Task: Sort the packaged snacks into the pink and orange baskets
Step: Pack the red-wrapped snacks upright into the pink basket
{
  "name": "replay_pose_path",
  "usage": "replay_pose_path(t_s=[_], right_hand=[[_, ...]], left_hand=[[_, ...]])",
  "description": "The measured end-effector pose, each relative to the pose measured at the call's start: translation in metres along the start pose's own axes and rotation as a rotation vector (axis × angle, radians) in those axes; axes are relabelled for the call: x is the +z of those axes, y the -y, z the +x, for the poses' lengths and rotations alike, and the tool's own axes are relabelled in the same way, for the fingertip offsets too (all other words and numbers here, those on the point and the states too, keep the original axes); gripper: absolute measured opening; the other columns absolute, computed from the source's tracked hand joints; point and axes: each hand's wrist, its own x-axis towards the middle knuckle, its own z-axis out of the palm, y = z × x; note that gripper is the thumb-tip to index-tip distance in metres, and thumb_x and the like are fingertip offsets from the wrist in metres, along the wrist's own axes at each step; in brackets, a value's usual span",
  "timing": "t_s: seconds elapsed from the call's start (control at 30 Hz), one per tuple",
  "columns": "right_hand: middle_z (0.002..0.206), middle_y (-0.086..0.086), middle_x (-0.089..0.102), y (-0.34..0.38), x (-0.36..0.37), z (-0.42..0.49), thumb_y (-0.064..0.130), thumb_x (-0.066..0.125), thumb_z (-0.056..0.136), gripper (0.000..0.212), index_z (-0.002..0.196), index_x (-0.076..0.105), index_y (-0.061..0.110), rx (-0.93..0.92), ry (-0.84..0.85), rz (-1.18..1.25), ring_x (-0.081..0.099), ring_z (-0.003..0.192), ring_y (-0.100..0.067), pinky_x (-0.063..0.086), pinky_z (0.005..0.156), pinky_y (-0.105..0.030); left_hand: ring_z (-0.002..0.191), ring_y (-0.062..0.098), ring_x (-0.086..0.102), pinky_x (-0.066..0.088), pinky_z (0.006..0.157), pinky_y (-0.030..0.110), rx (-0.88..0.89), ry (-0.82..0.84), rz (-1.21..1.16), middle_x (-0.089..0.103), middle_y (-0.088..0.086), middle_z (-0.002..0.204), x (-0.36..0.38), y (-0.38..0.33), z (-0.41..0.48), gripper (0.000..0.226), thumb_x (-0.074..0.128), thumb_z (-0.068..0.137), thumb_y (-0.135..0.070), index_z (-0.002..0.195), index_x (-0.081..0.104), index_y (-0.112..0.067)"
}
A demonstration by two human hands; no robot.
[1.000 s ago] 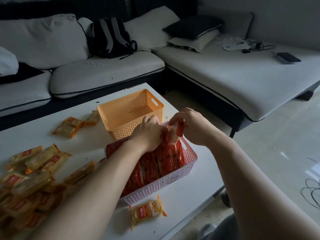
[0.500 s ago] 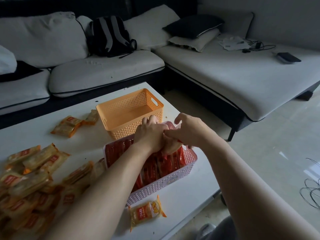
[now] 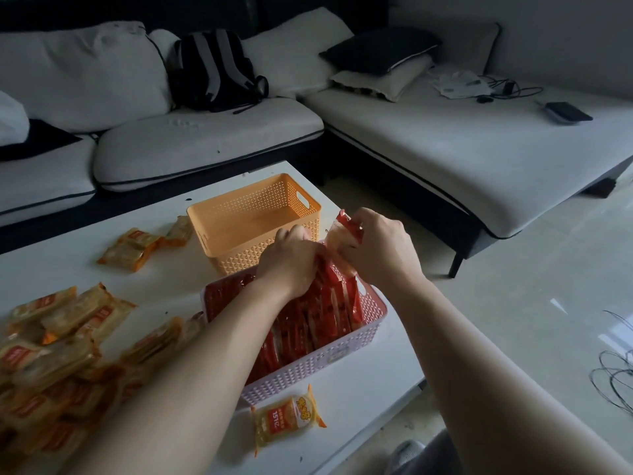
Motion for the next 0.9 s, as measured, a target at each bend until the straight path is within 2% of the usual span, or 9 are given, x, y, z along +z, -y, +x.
replay_pose_path(t_s=[0.07,0.23,0.3,0.37,0.47,0.57,0.7,0.8,0.9], right_hand=[[0.088,0.003,0.062,-0.002,0.002,0.002,0.034,0.062,0.097,0.022,0.109,0.065,0.016,0.001,-0.024,-0.029,0.055,0.064,-0.008,0.049,0.055,-0.021],[0.082,-0.002,0.067,-0.006,0.016,0.001,0.052,0.056,0.098,0.041,0.096,0.07,0.013,-0.013,0.091,-0.123,0.061,0.062,-0.016,0.044,0.049,-0.025],[0.079,0.0,0.068,-0.004,0.017,0.002,0.061,0.047,0.098,0.051,0.097,0.071,0.016,0.0,0.121,-0.173,0.065,0.063,-0.017,0.05,0.052,-0.026],[0.087,0.001,0.071,-0.003,0.012,0.006,0.058,0.045,0.099,0.046,0.106,0.071,0.02,0.023,0.13,-0.167,0.068,0.071,-0.018,0.059,0.063,-0.034],[0.105,0.004,0.069,-0.004,0.009,0.006,0.048,0.057,0.096,0.031,0.113,0.07,0.026,0.021,0.151,-0.186,0.066,0.086,-0.016,0.054,0.062,-0.029],[0.109,0.0,0.069,-0.01,0.014,0.004,0.05,0.062,0.092,0.036,0.114,0.069,0.022,0.1,0.166,-0.114,0.066,0.095,-0.02,0.055,0.07,-0.033],[0.111,-0.003,0.066,-0.014,0.017,0.006,0.043,0.067,0.091,0.031,0.112,0.067,0.02,0.131,0.176,0.095,0.062,0.094,-0.02,0.051,0.068,-0.031],[0.105,0.001,0.067,-0.01,0.022,0.003,0.028,0.066,0.094,0.013,0.103,0.075,0.025,-0.022,0.108,-0.082,0.061,0.088,-0.017,0.047,0.06,-0.028],[0.096,-0.001,0.07,-0.008,0.024,0.001,0.027,0.061,0.096,0.017,0.097,0.078,0.024,-0.048,0.071,-0.212,0.065,0.08,-0.023,0.052,0.059,-0.031]], left_hand=[[0.119,0.023,0.043,0.043,0.074,0.035,-0.016,-0.039,-0.061,0.05,-0.004,0.112,-0.001,0.002,0.0,0.028,0.051,0.105,-0.024,0.112,0.071,-0.04],[0.118,0.021,0.043,0.05,0.078,0.038,-0.018,-0.043,-0.119,0.053,-0.003,0.124,-0.002,0.009,0.005,0.04,0.044,0.107,-0.019,0.122,0.069,-0.046],[0.119,0.021,0.047,0.049,0.078,0.036,-0.005,-0.038,-0.138,0.055,-0.003,0.126,-0.002,0.007,0.003,0.042,0.043,0.106,-0.018,0.122,0.068,-0.048],[0.114,0.02,0.054,0.044,0.074,0.031,0.005,-0.056,-0.18,0.058,-0.004,0.126,0.0,0.005,0.001,0.037,0.047,0.104,-0.018,0.114,0.071,-0.045],[0.106,0.015,0.062,0.043,0.07,0.025,0.022,-0.126,-0.26,0.066,-0.011,0.119,0.005,0.007,0.0,0.025,0.061,0.097,-0.019,0.105,0.074,-0.039],[0.097,0.013,0.065,0.046,0.07,0.023,0.004,-0.124,-0.355,0.071,-0.01,0.11,0.005,0.007,0.003,0.015,0.066,0.095,-0.026,0.107,0.072,-0.032],[0.097,0.013,0.067,0.053,0.077,0.028,0.037,-0.074,-0.385,0.072,-0.011,0.107,0.003,0.006,0.004,0.004,0.067,0.093,-0.038,0.092,0.07,-0.04],[0.092,0.014,0.067,0.056,0.075,0.035,0.039,-0.067,-0.327,0.071,-0.01,0.107,0.006,0.006,0.004,0.01,0.071,0.09,-0.042,0.097,0.073,-0.036],[0.089,0.013,0.065,0.051,0.066,0.031,0.044,-0.147,-0.321,0.067,-0.012,0.107,0.008,0.003,0.003,0.017,0.076,0.086,-0.038,0.102,0.072,-0.034]])
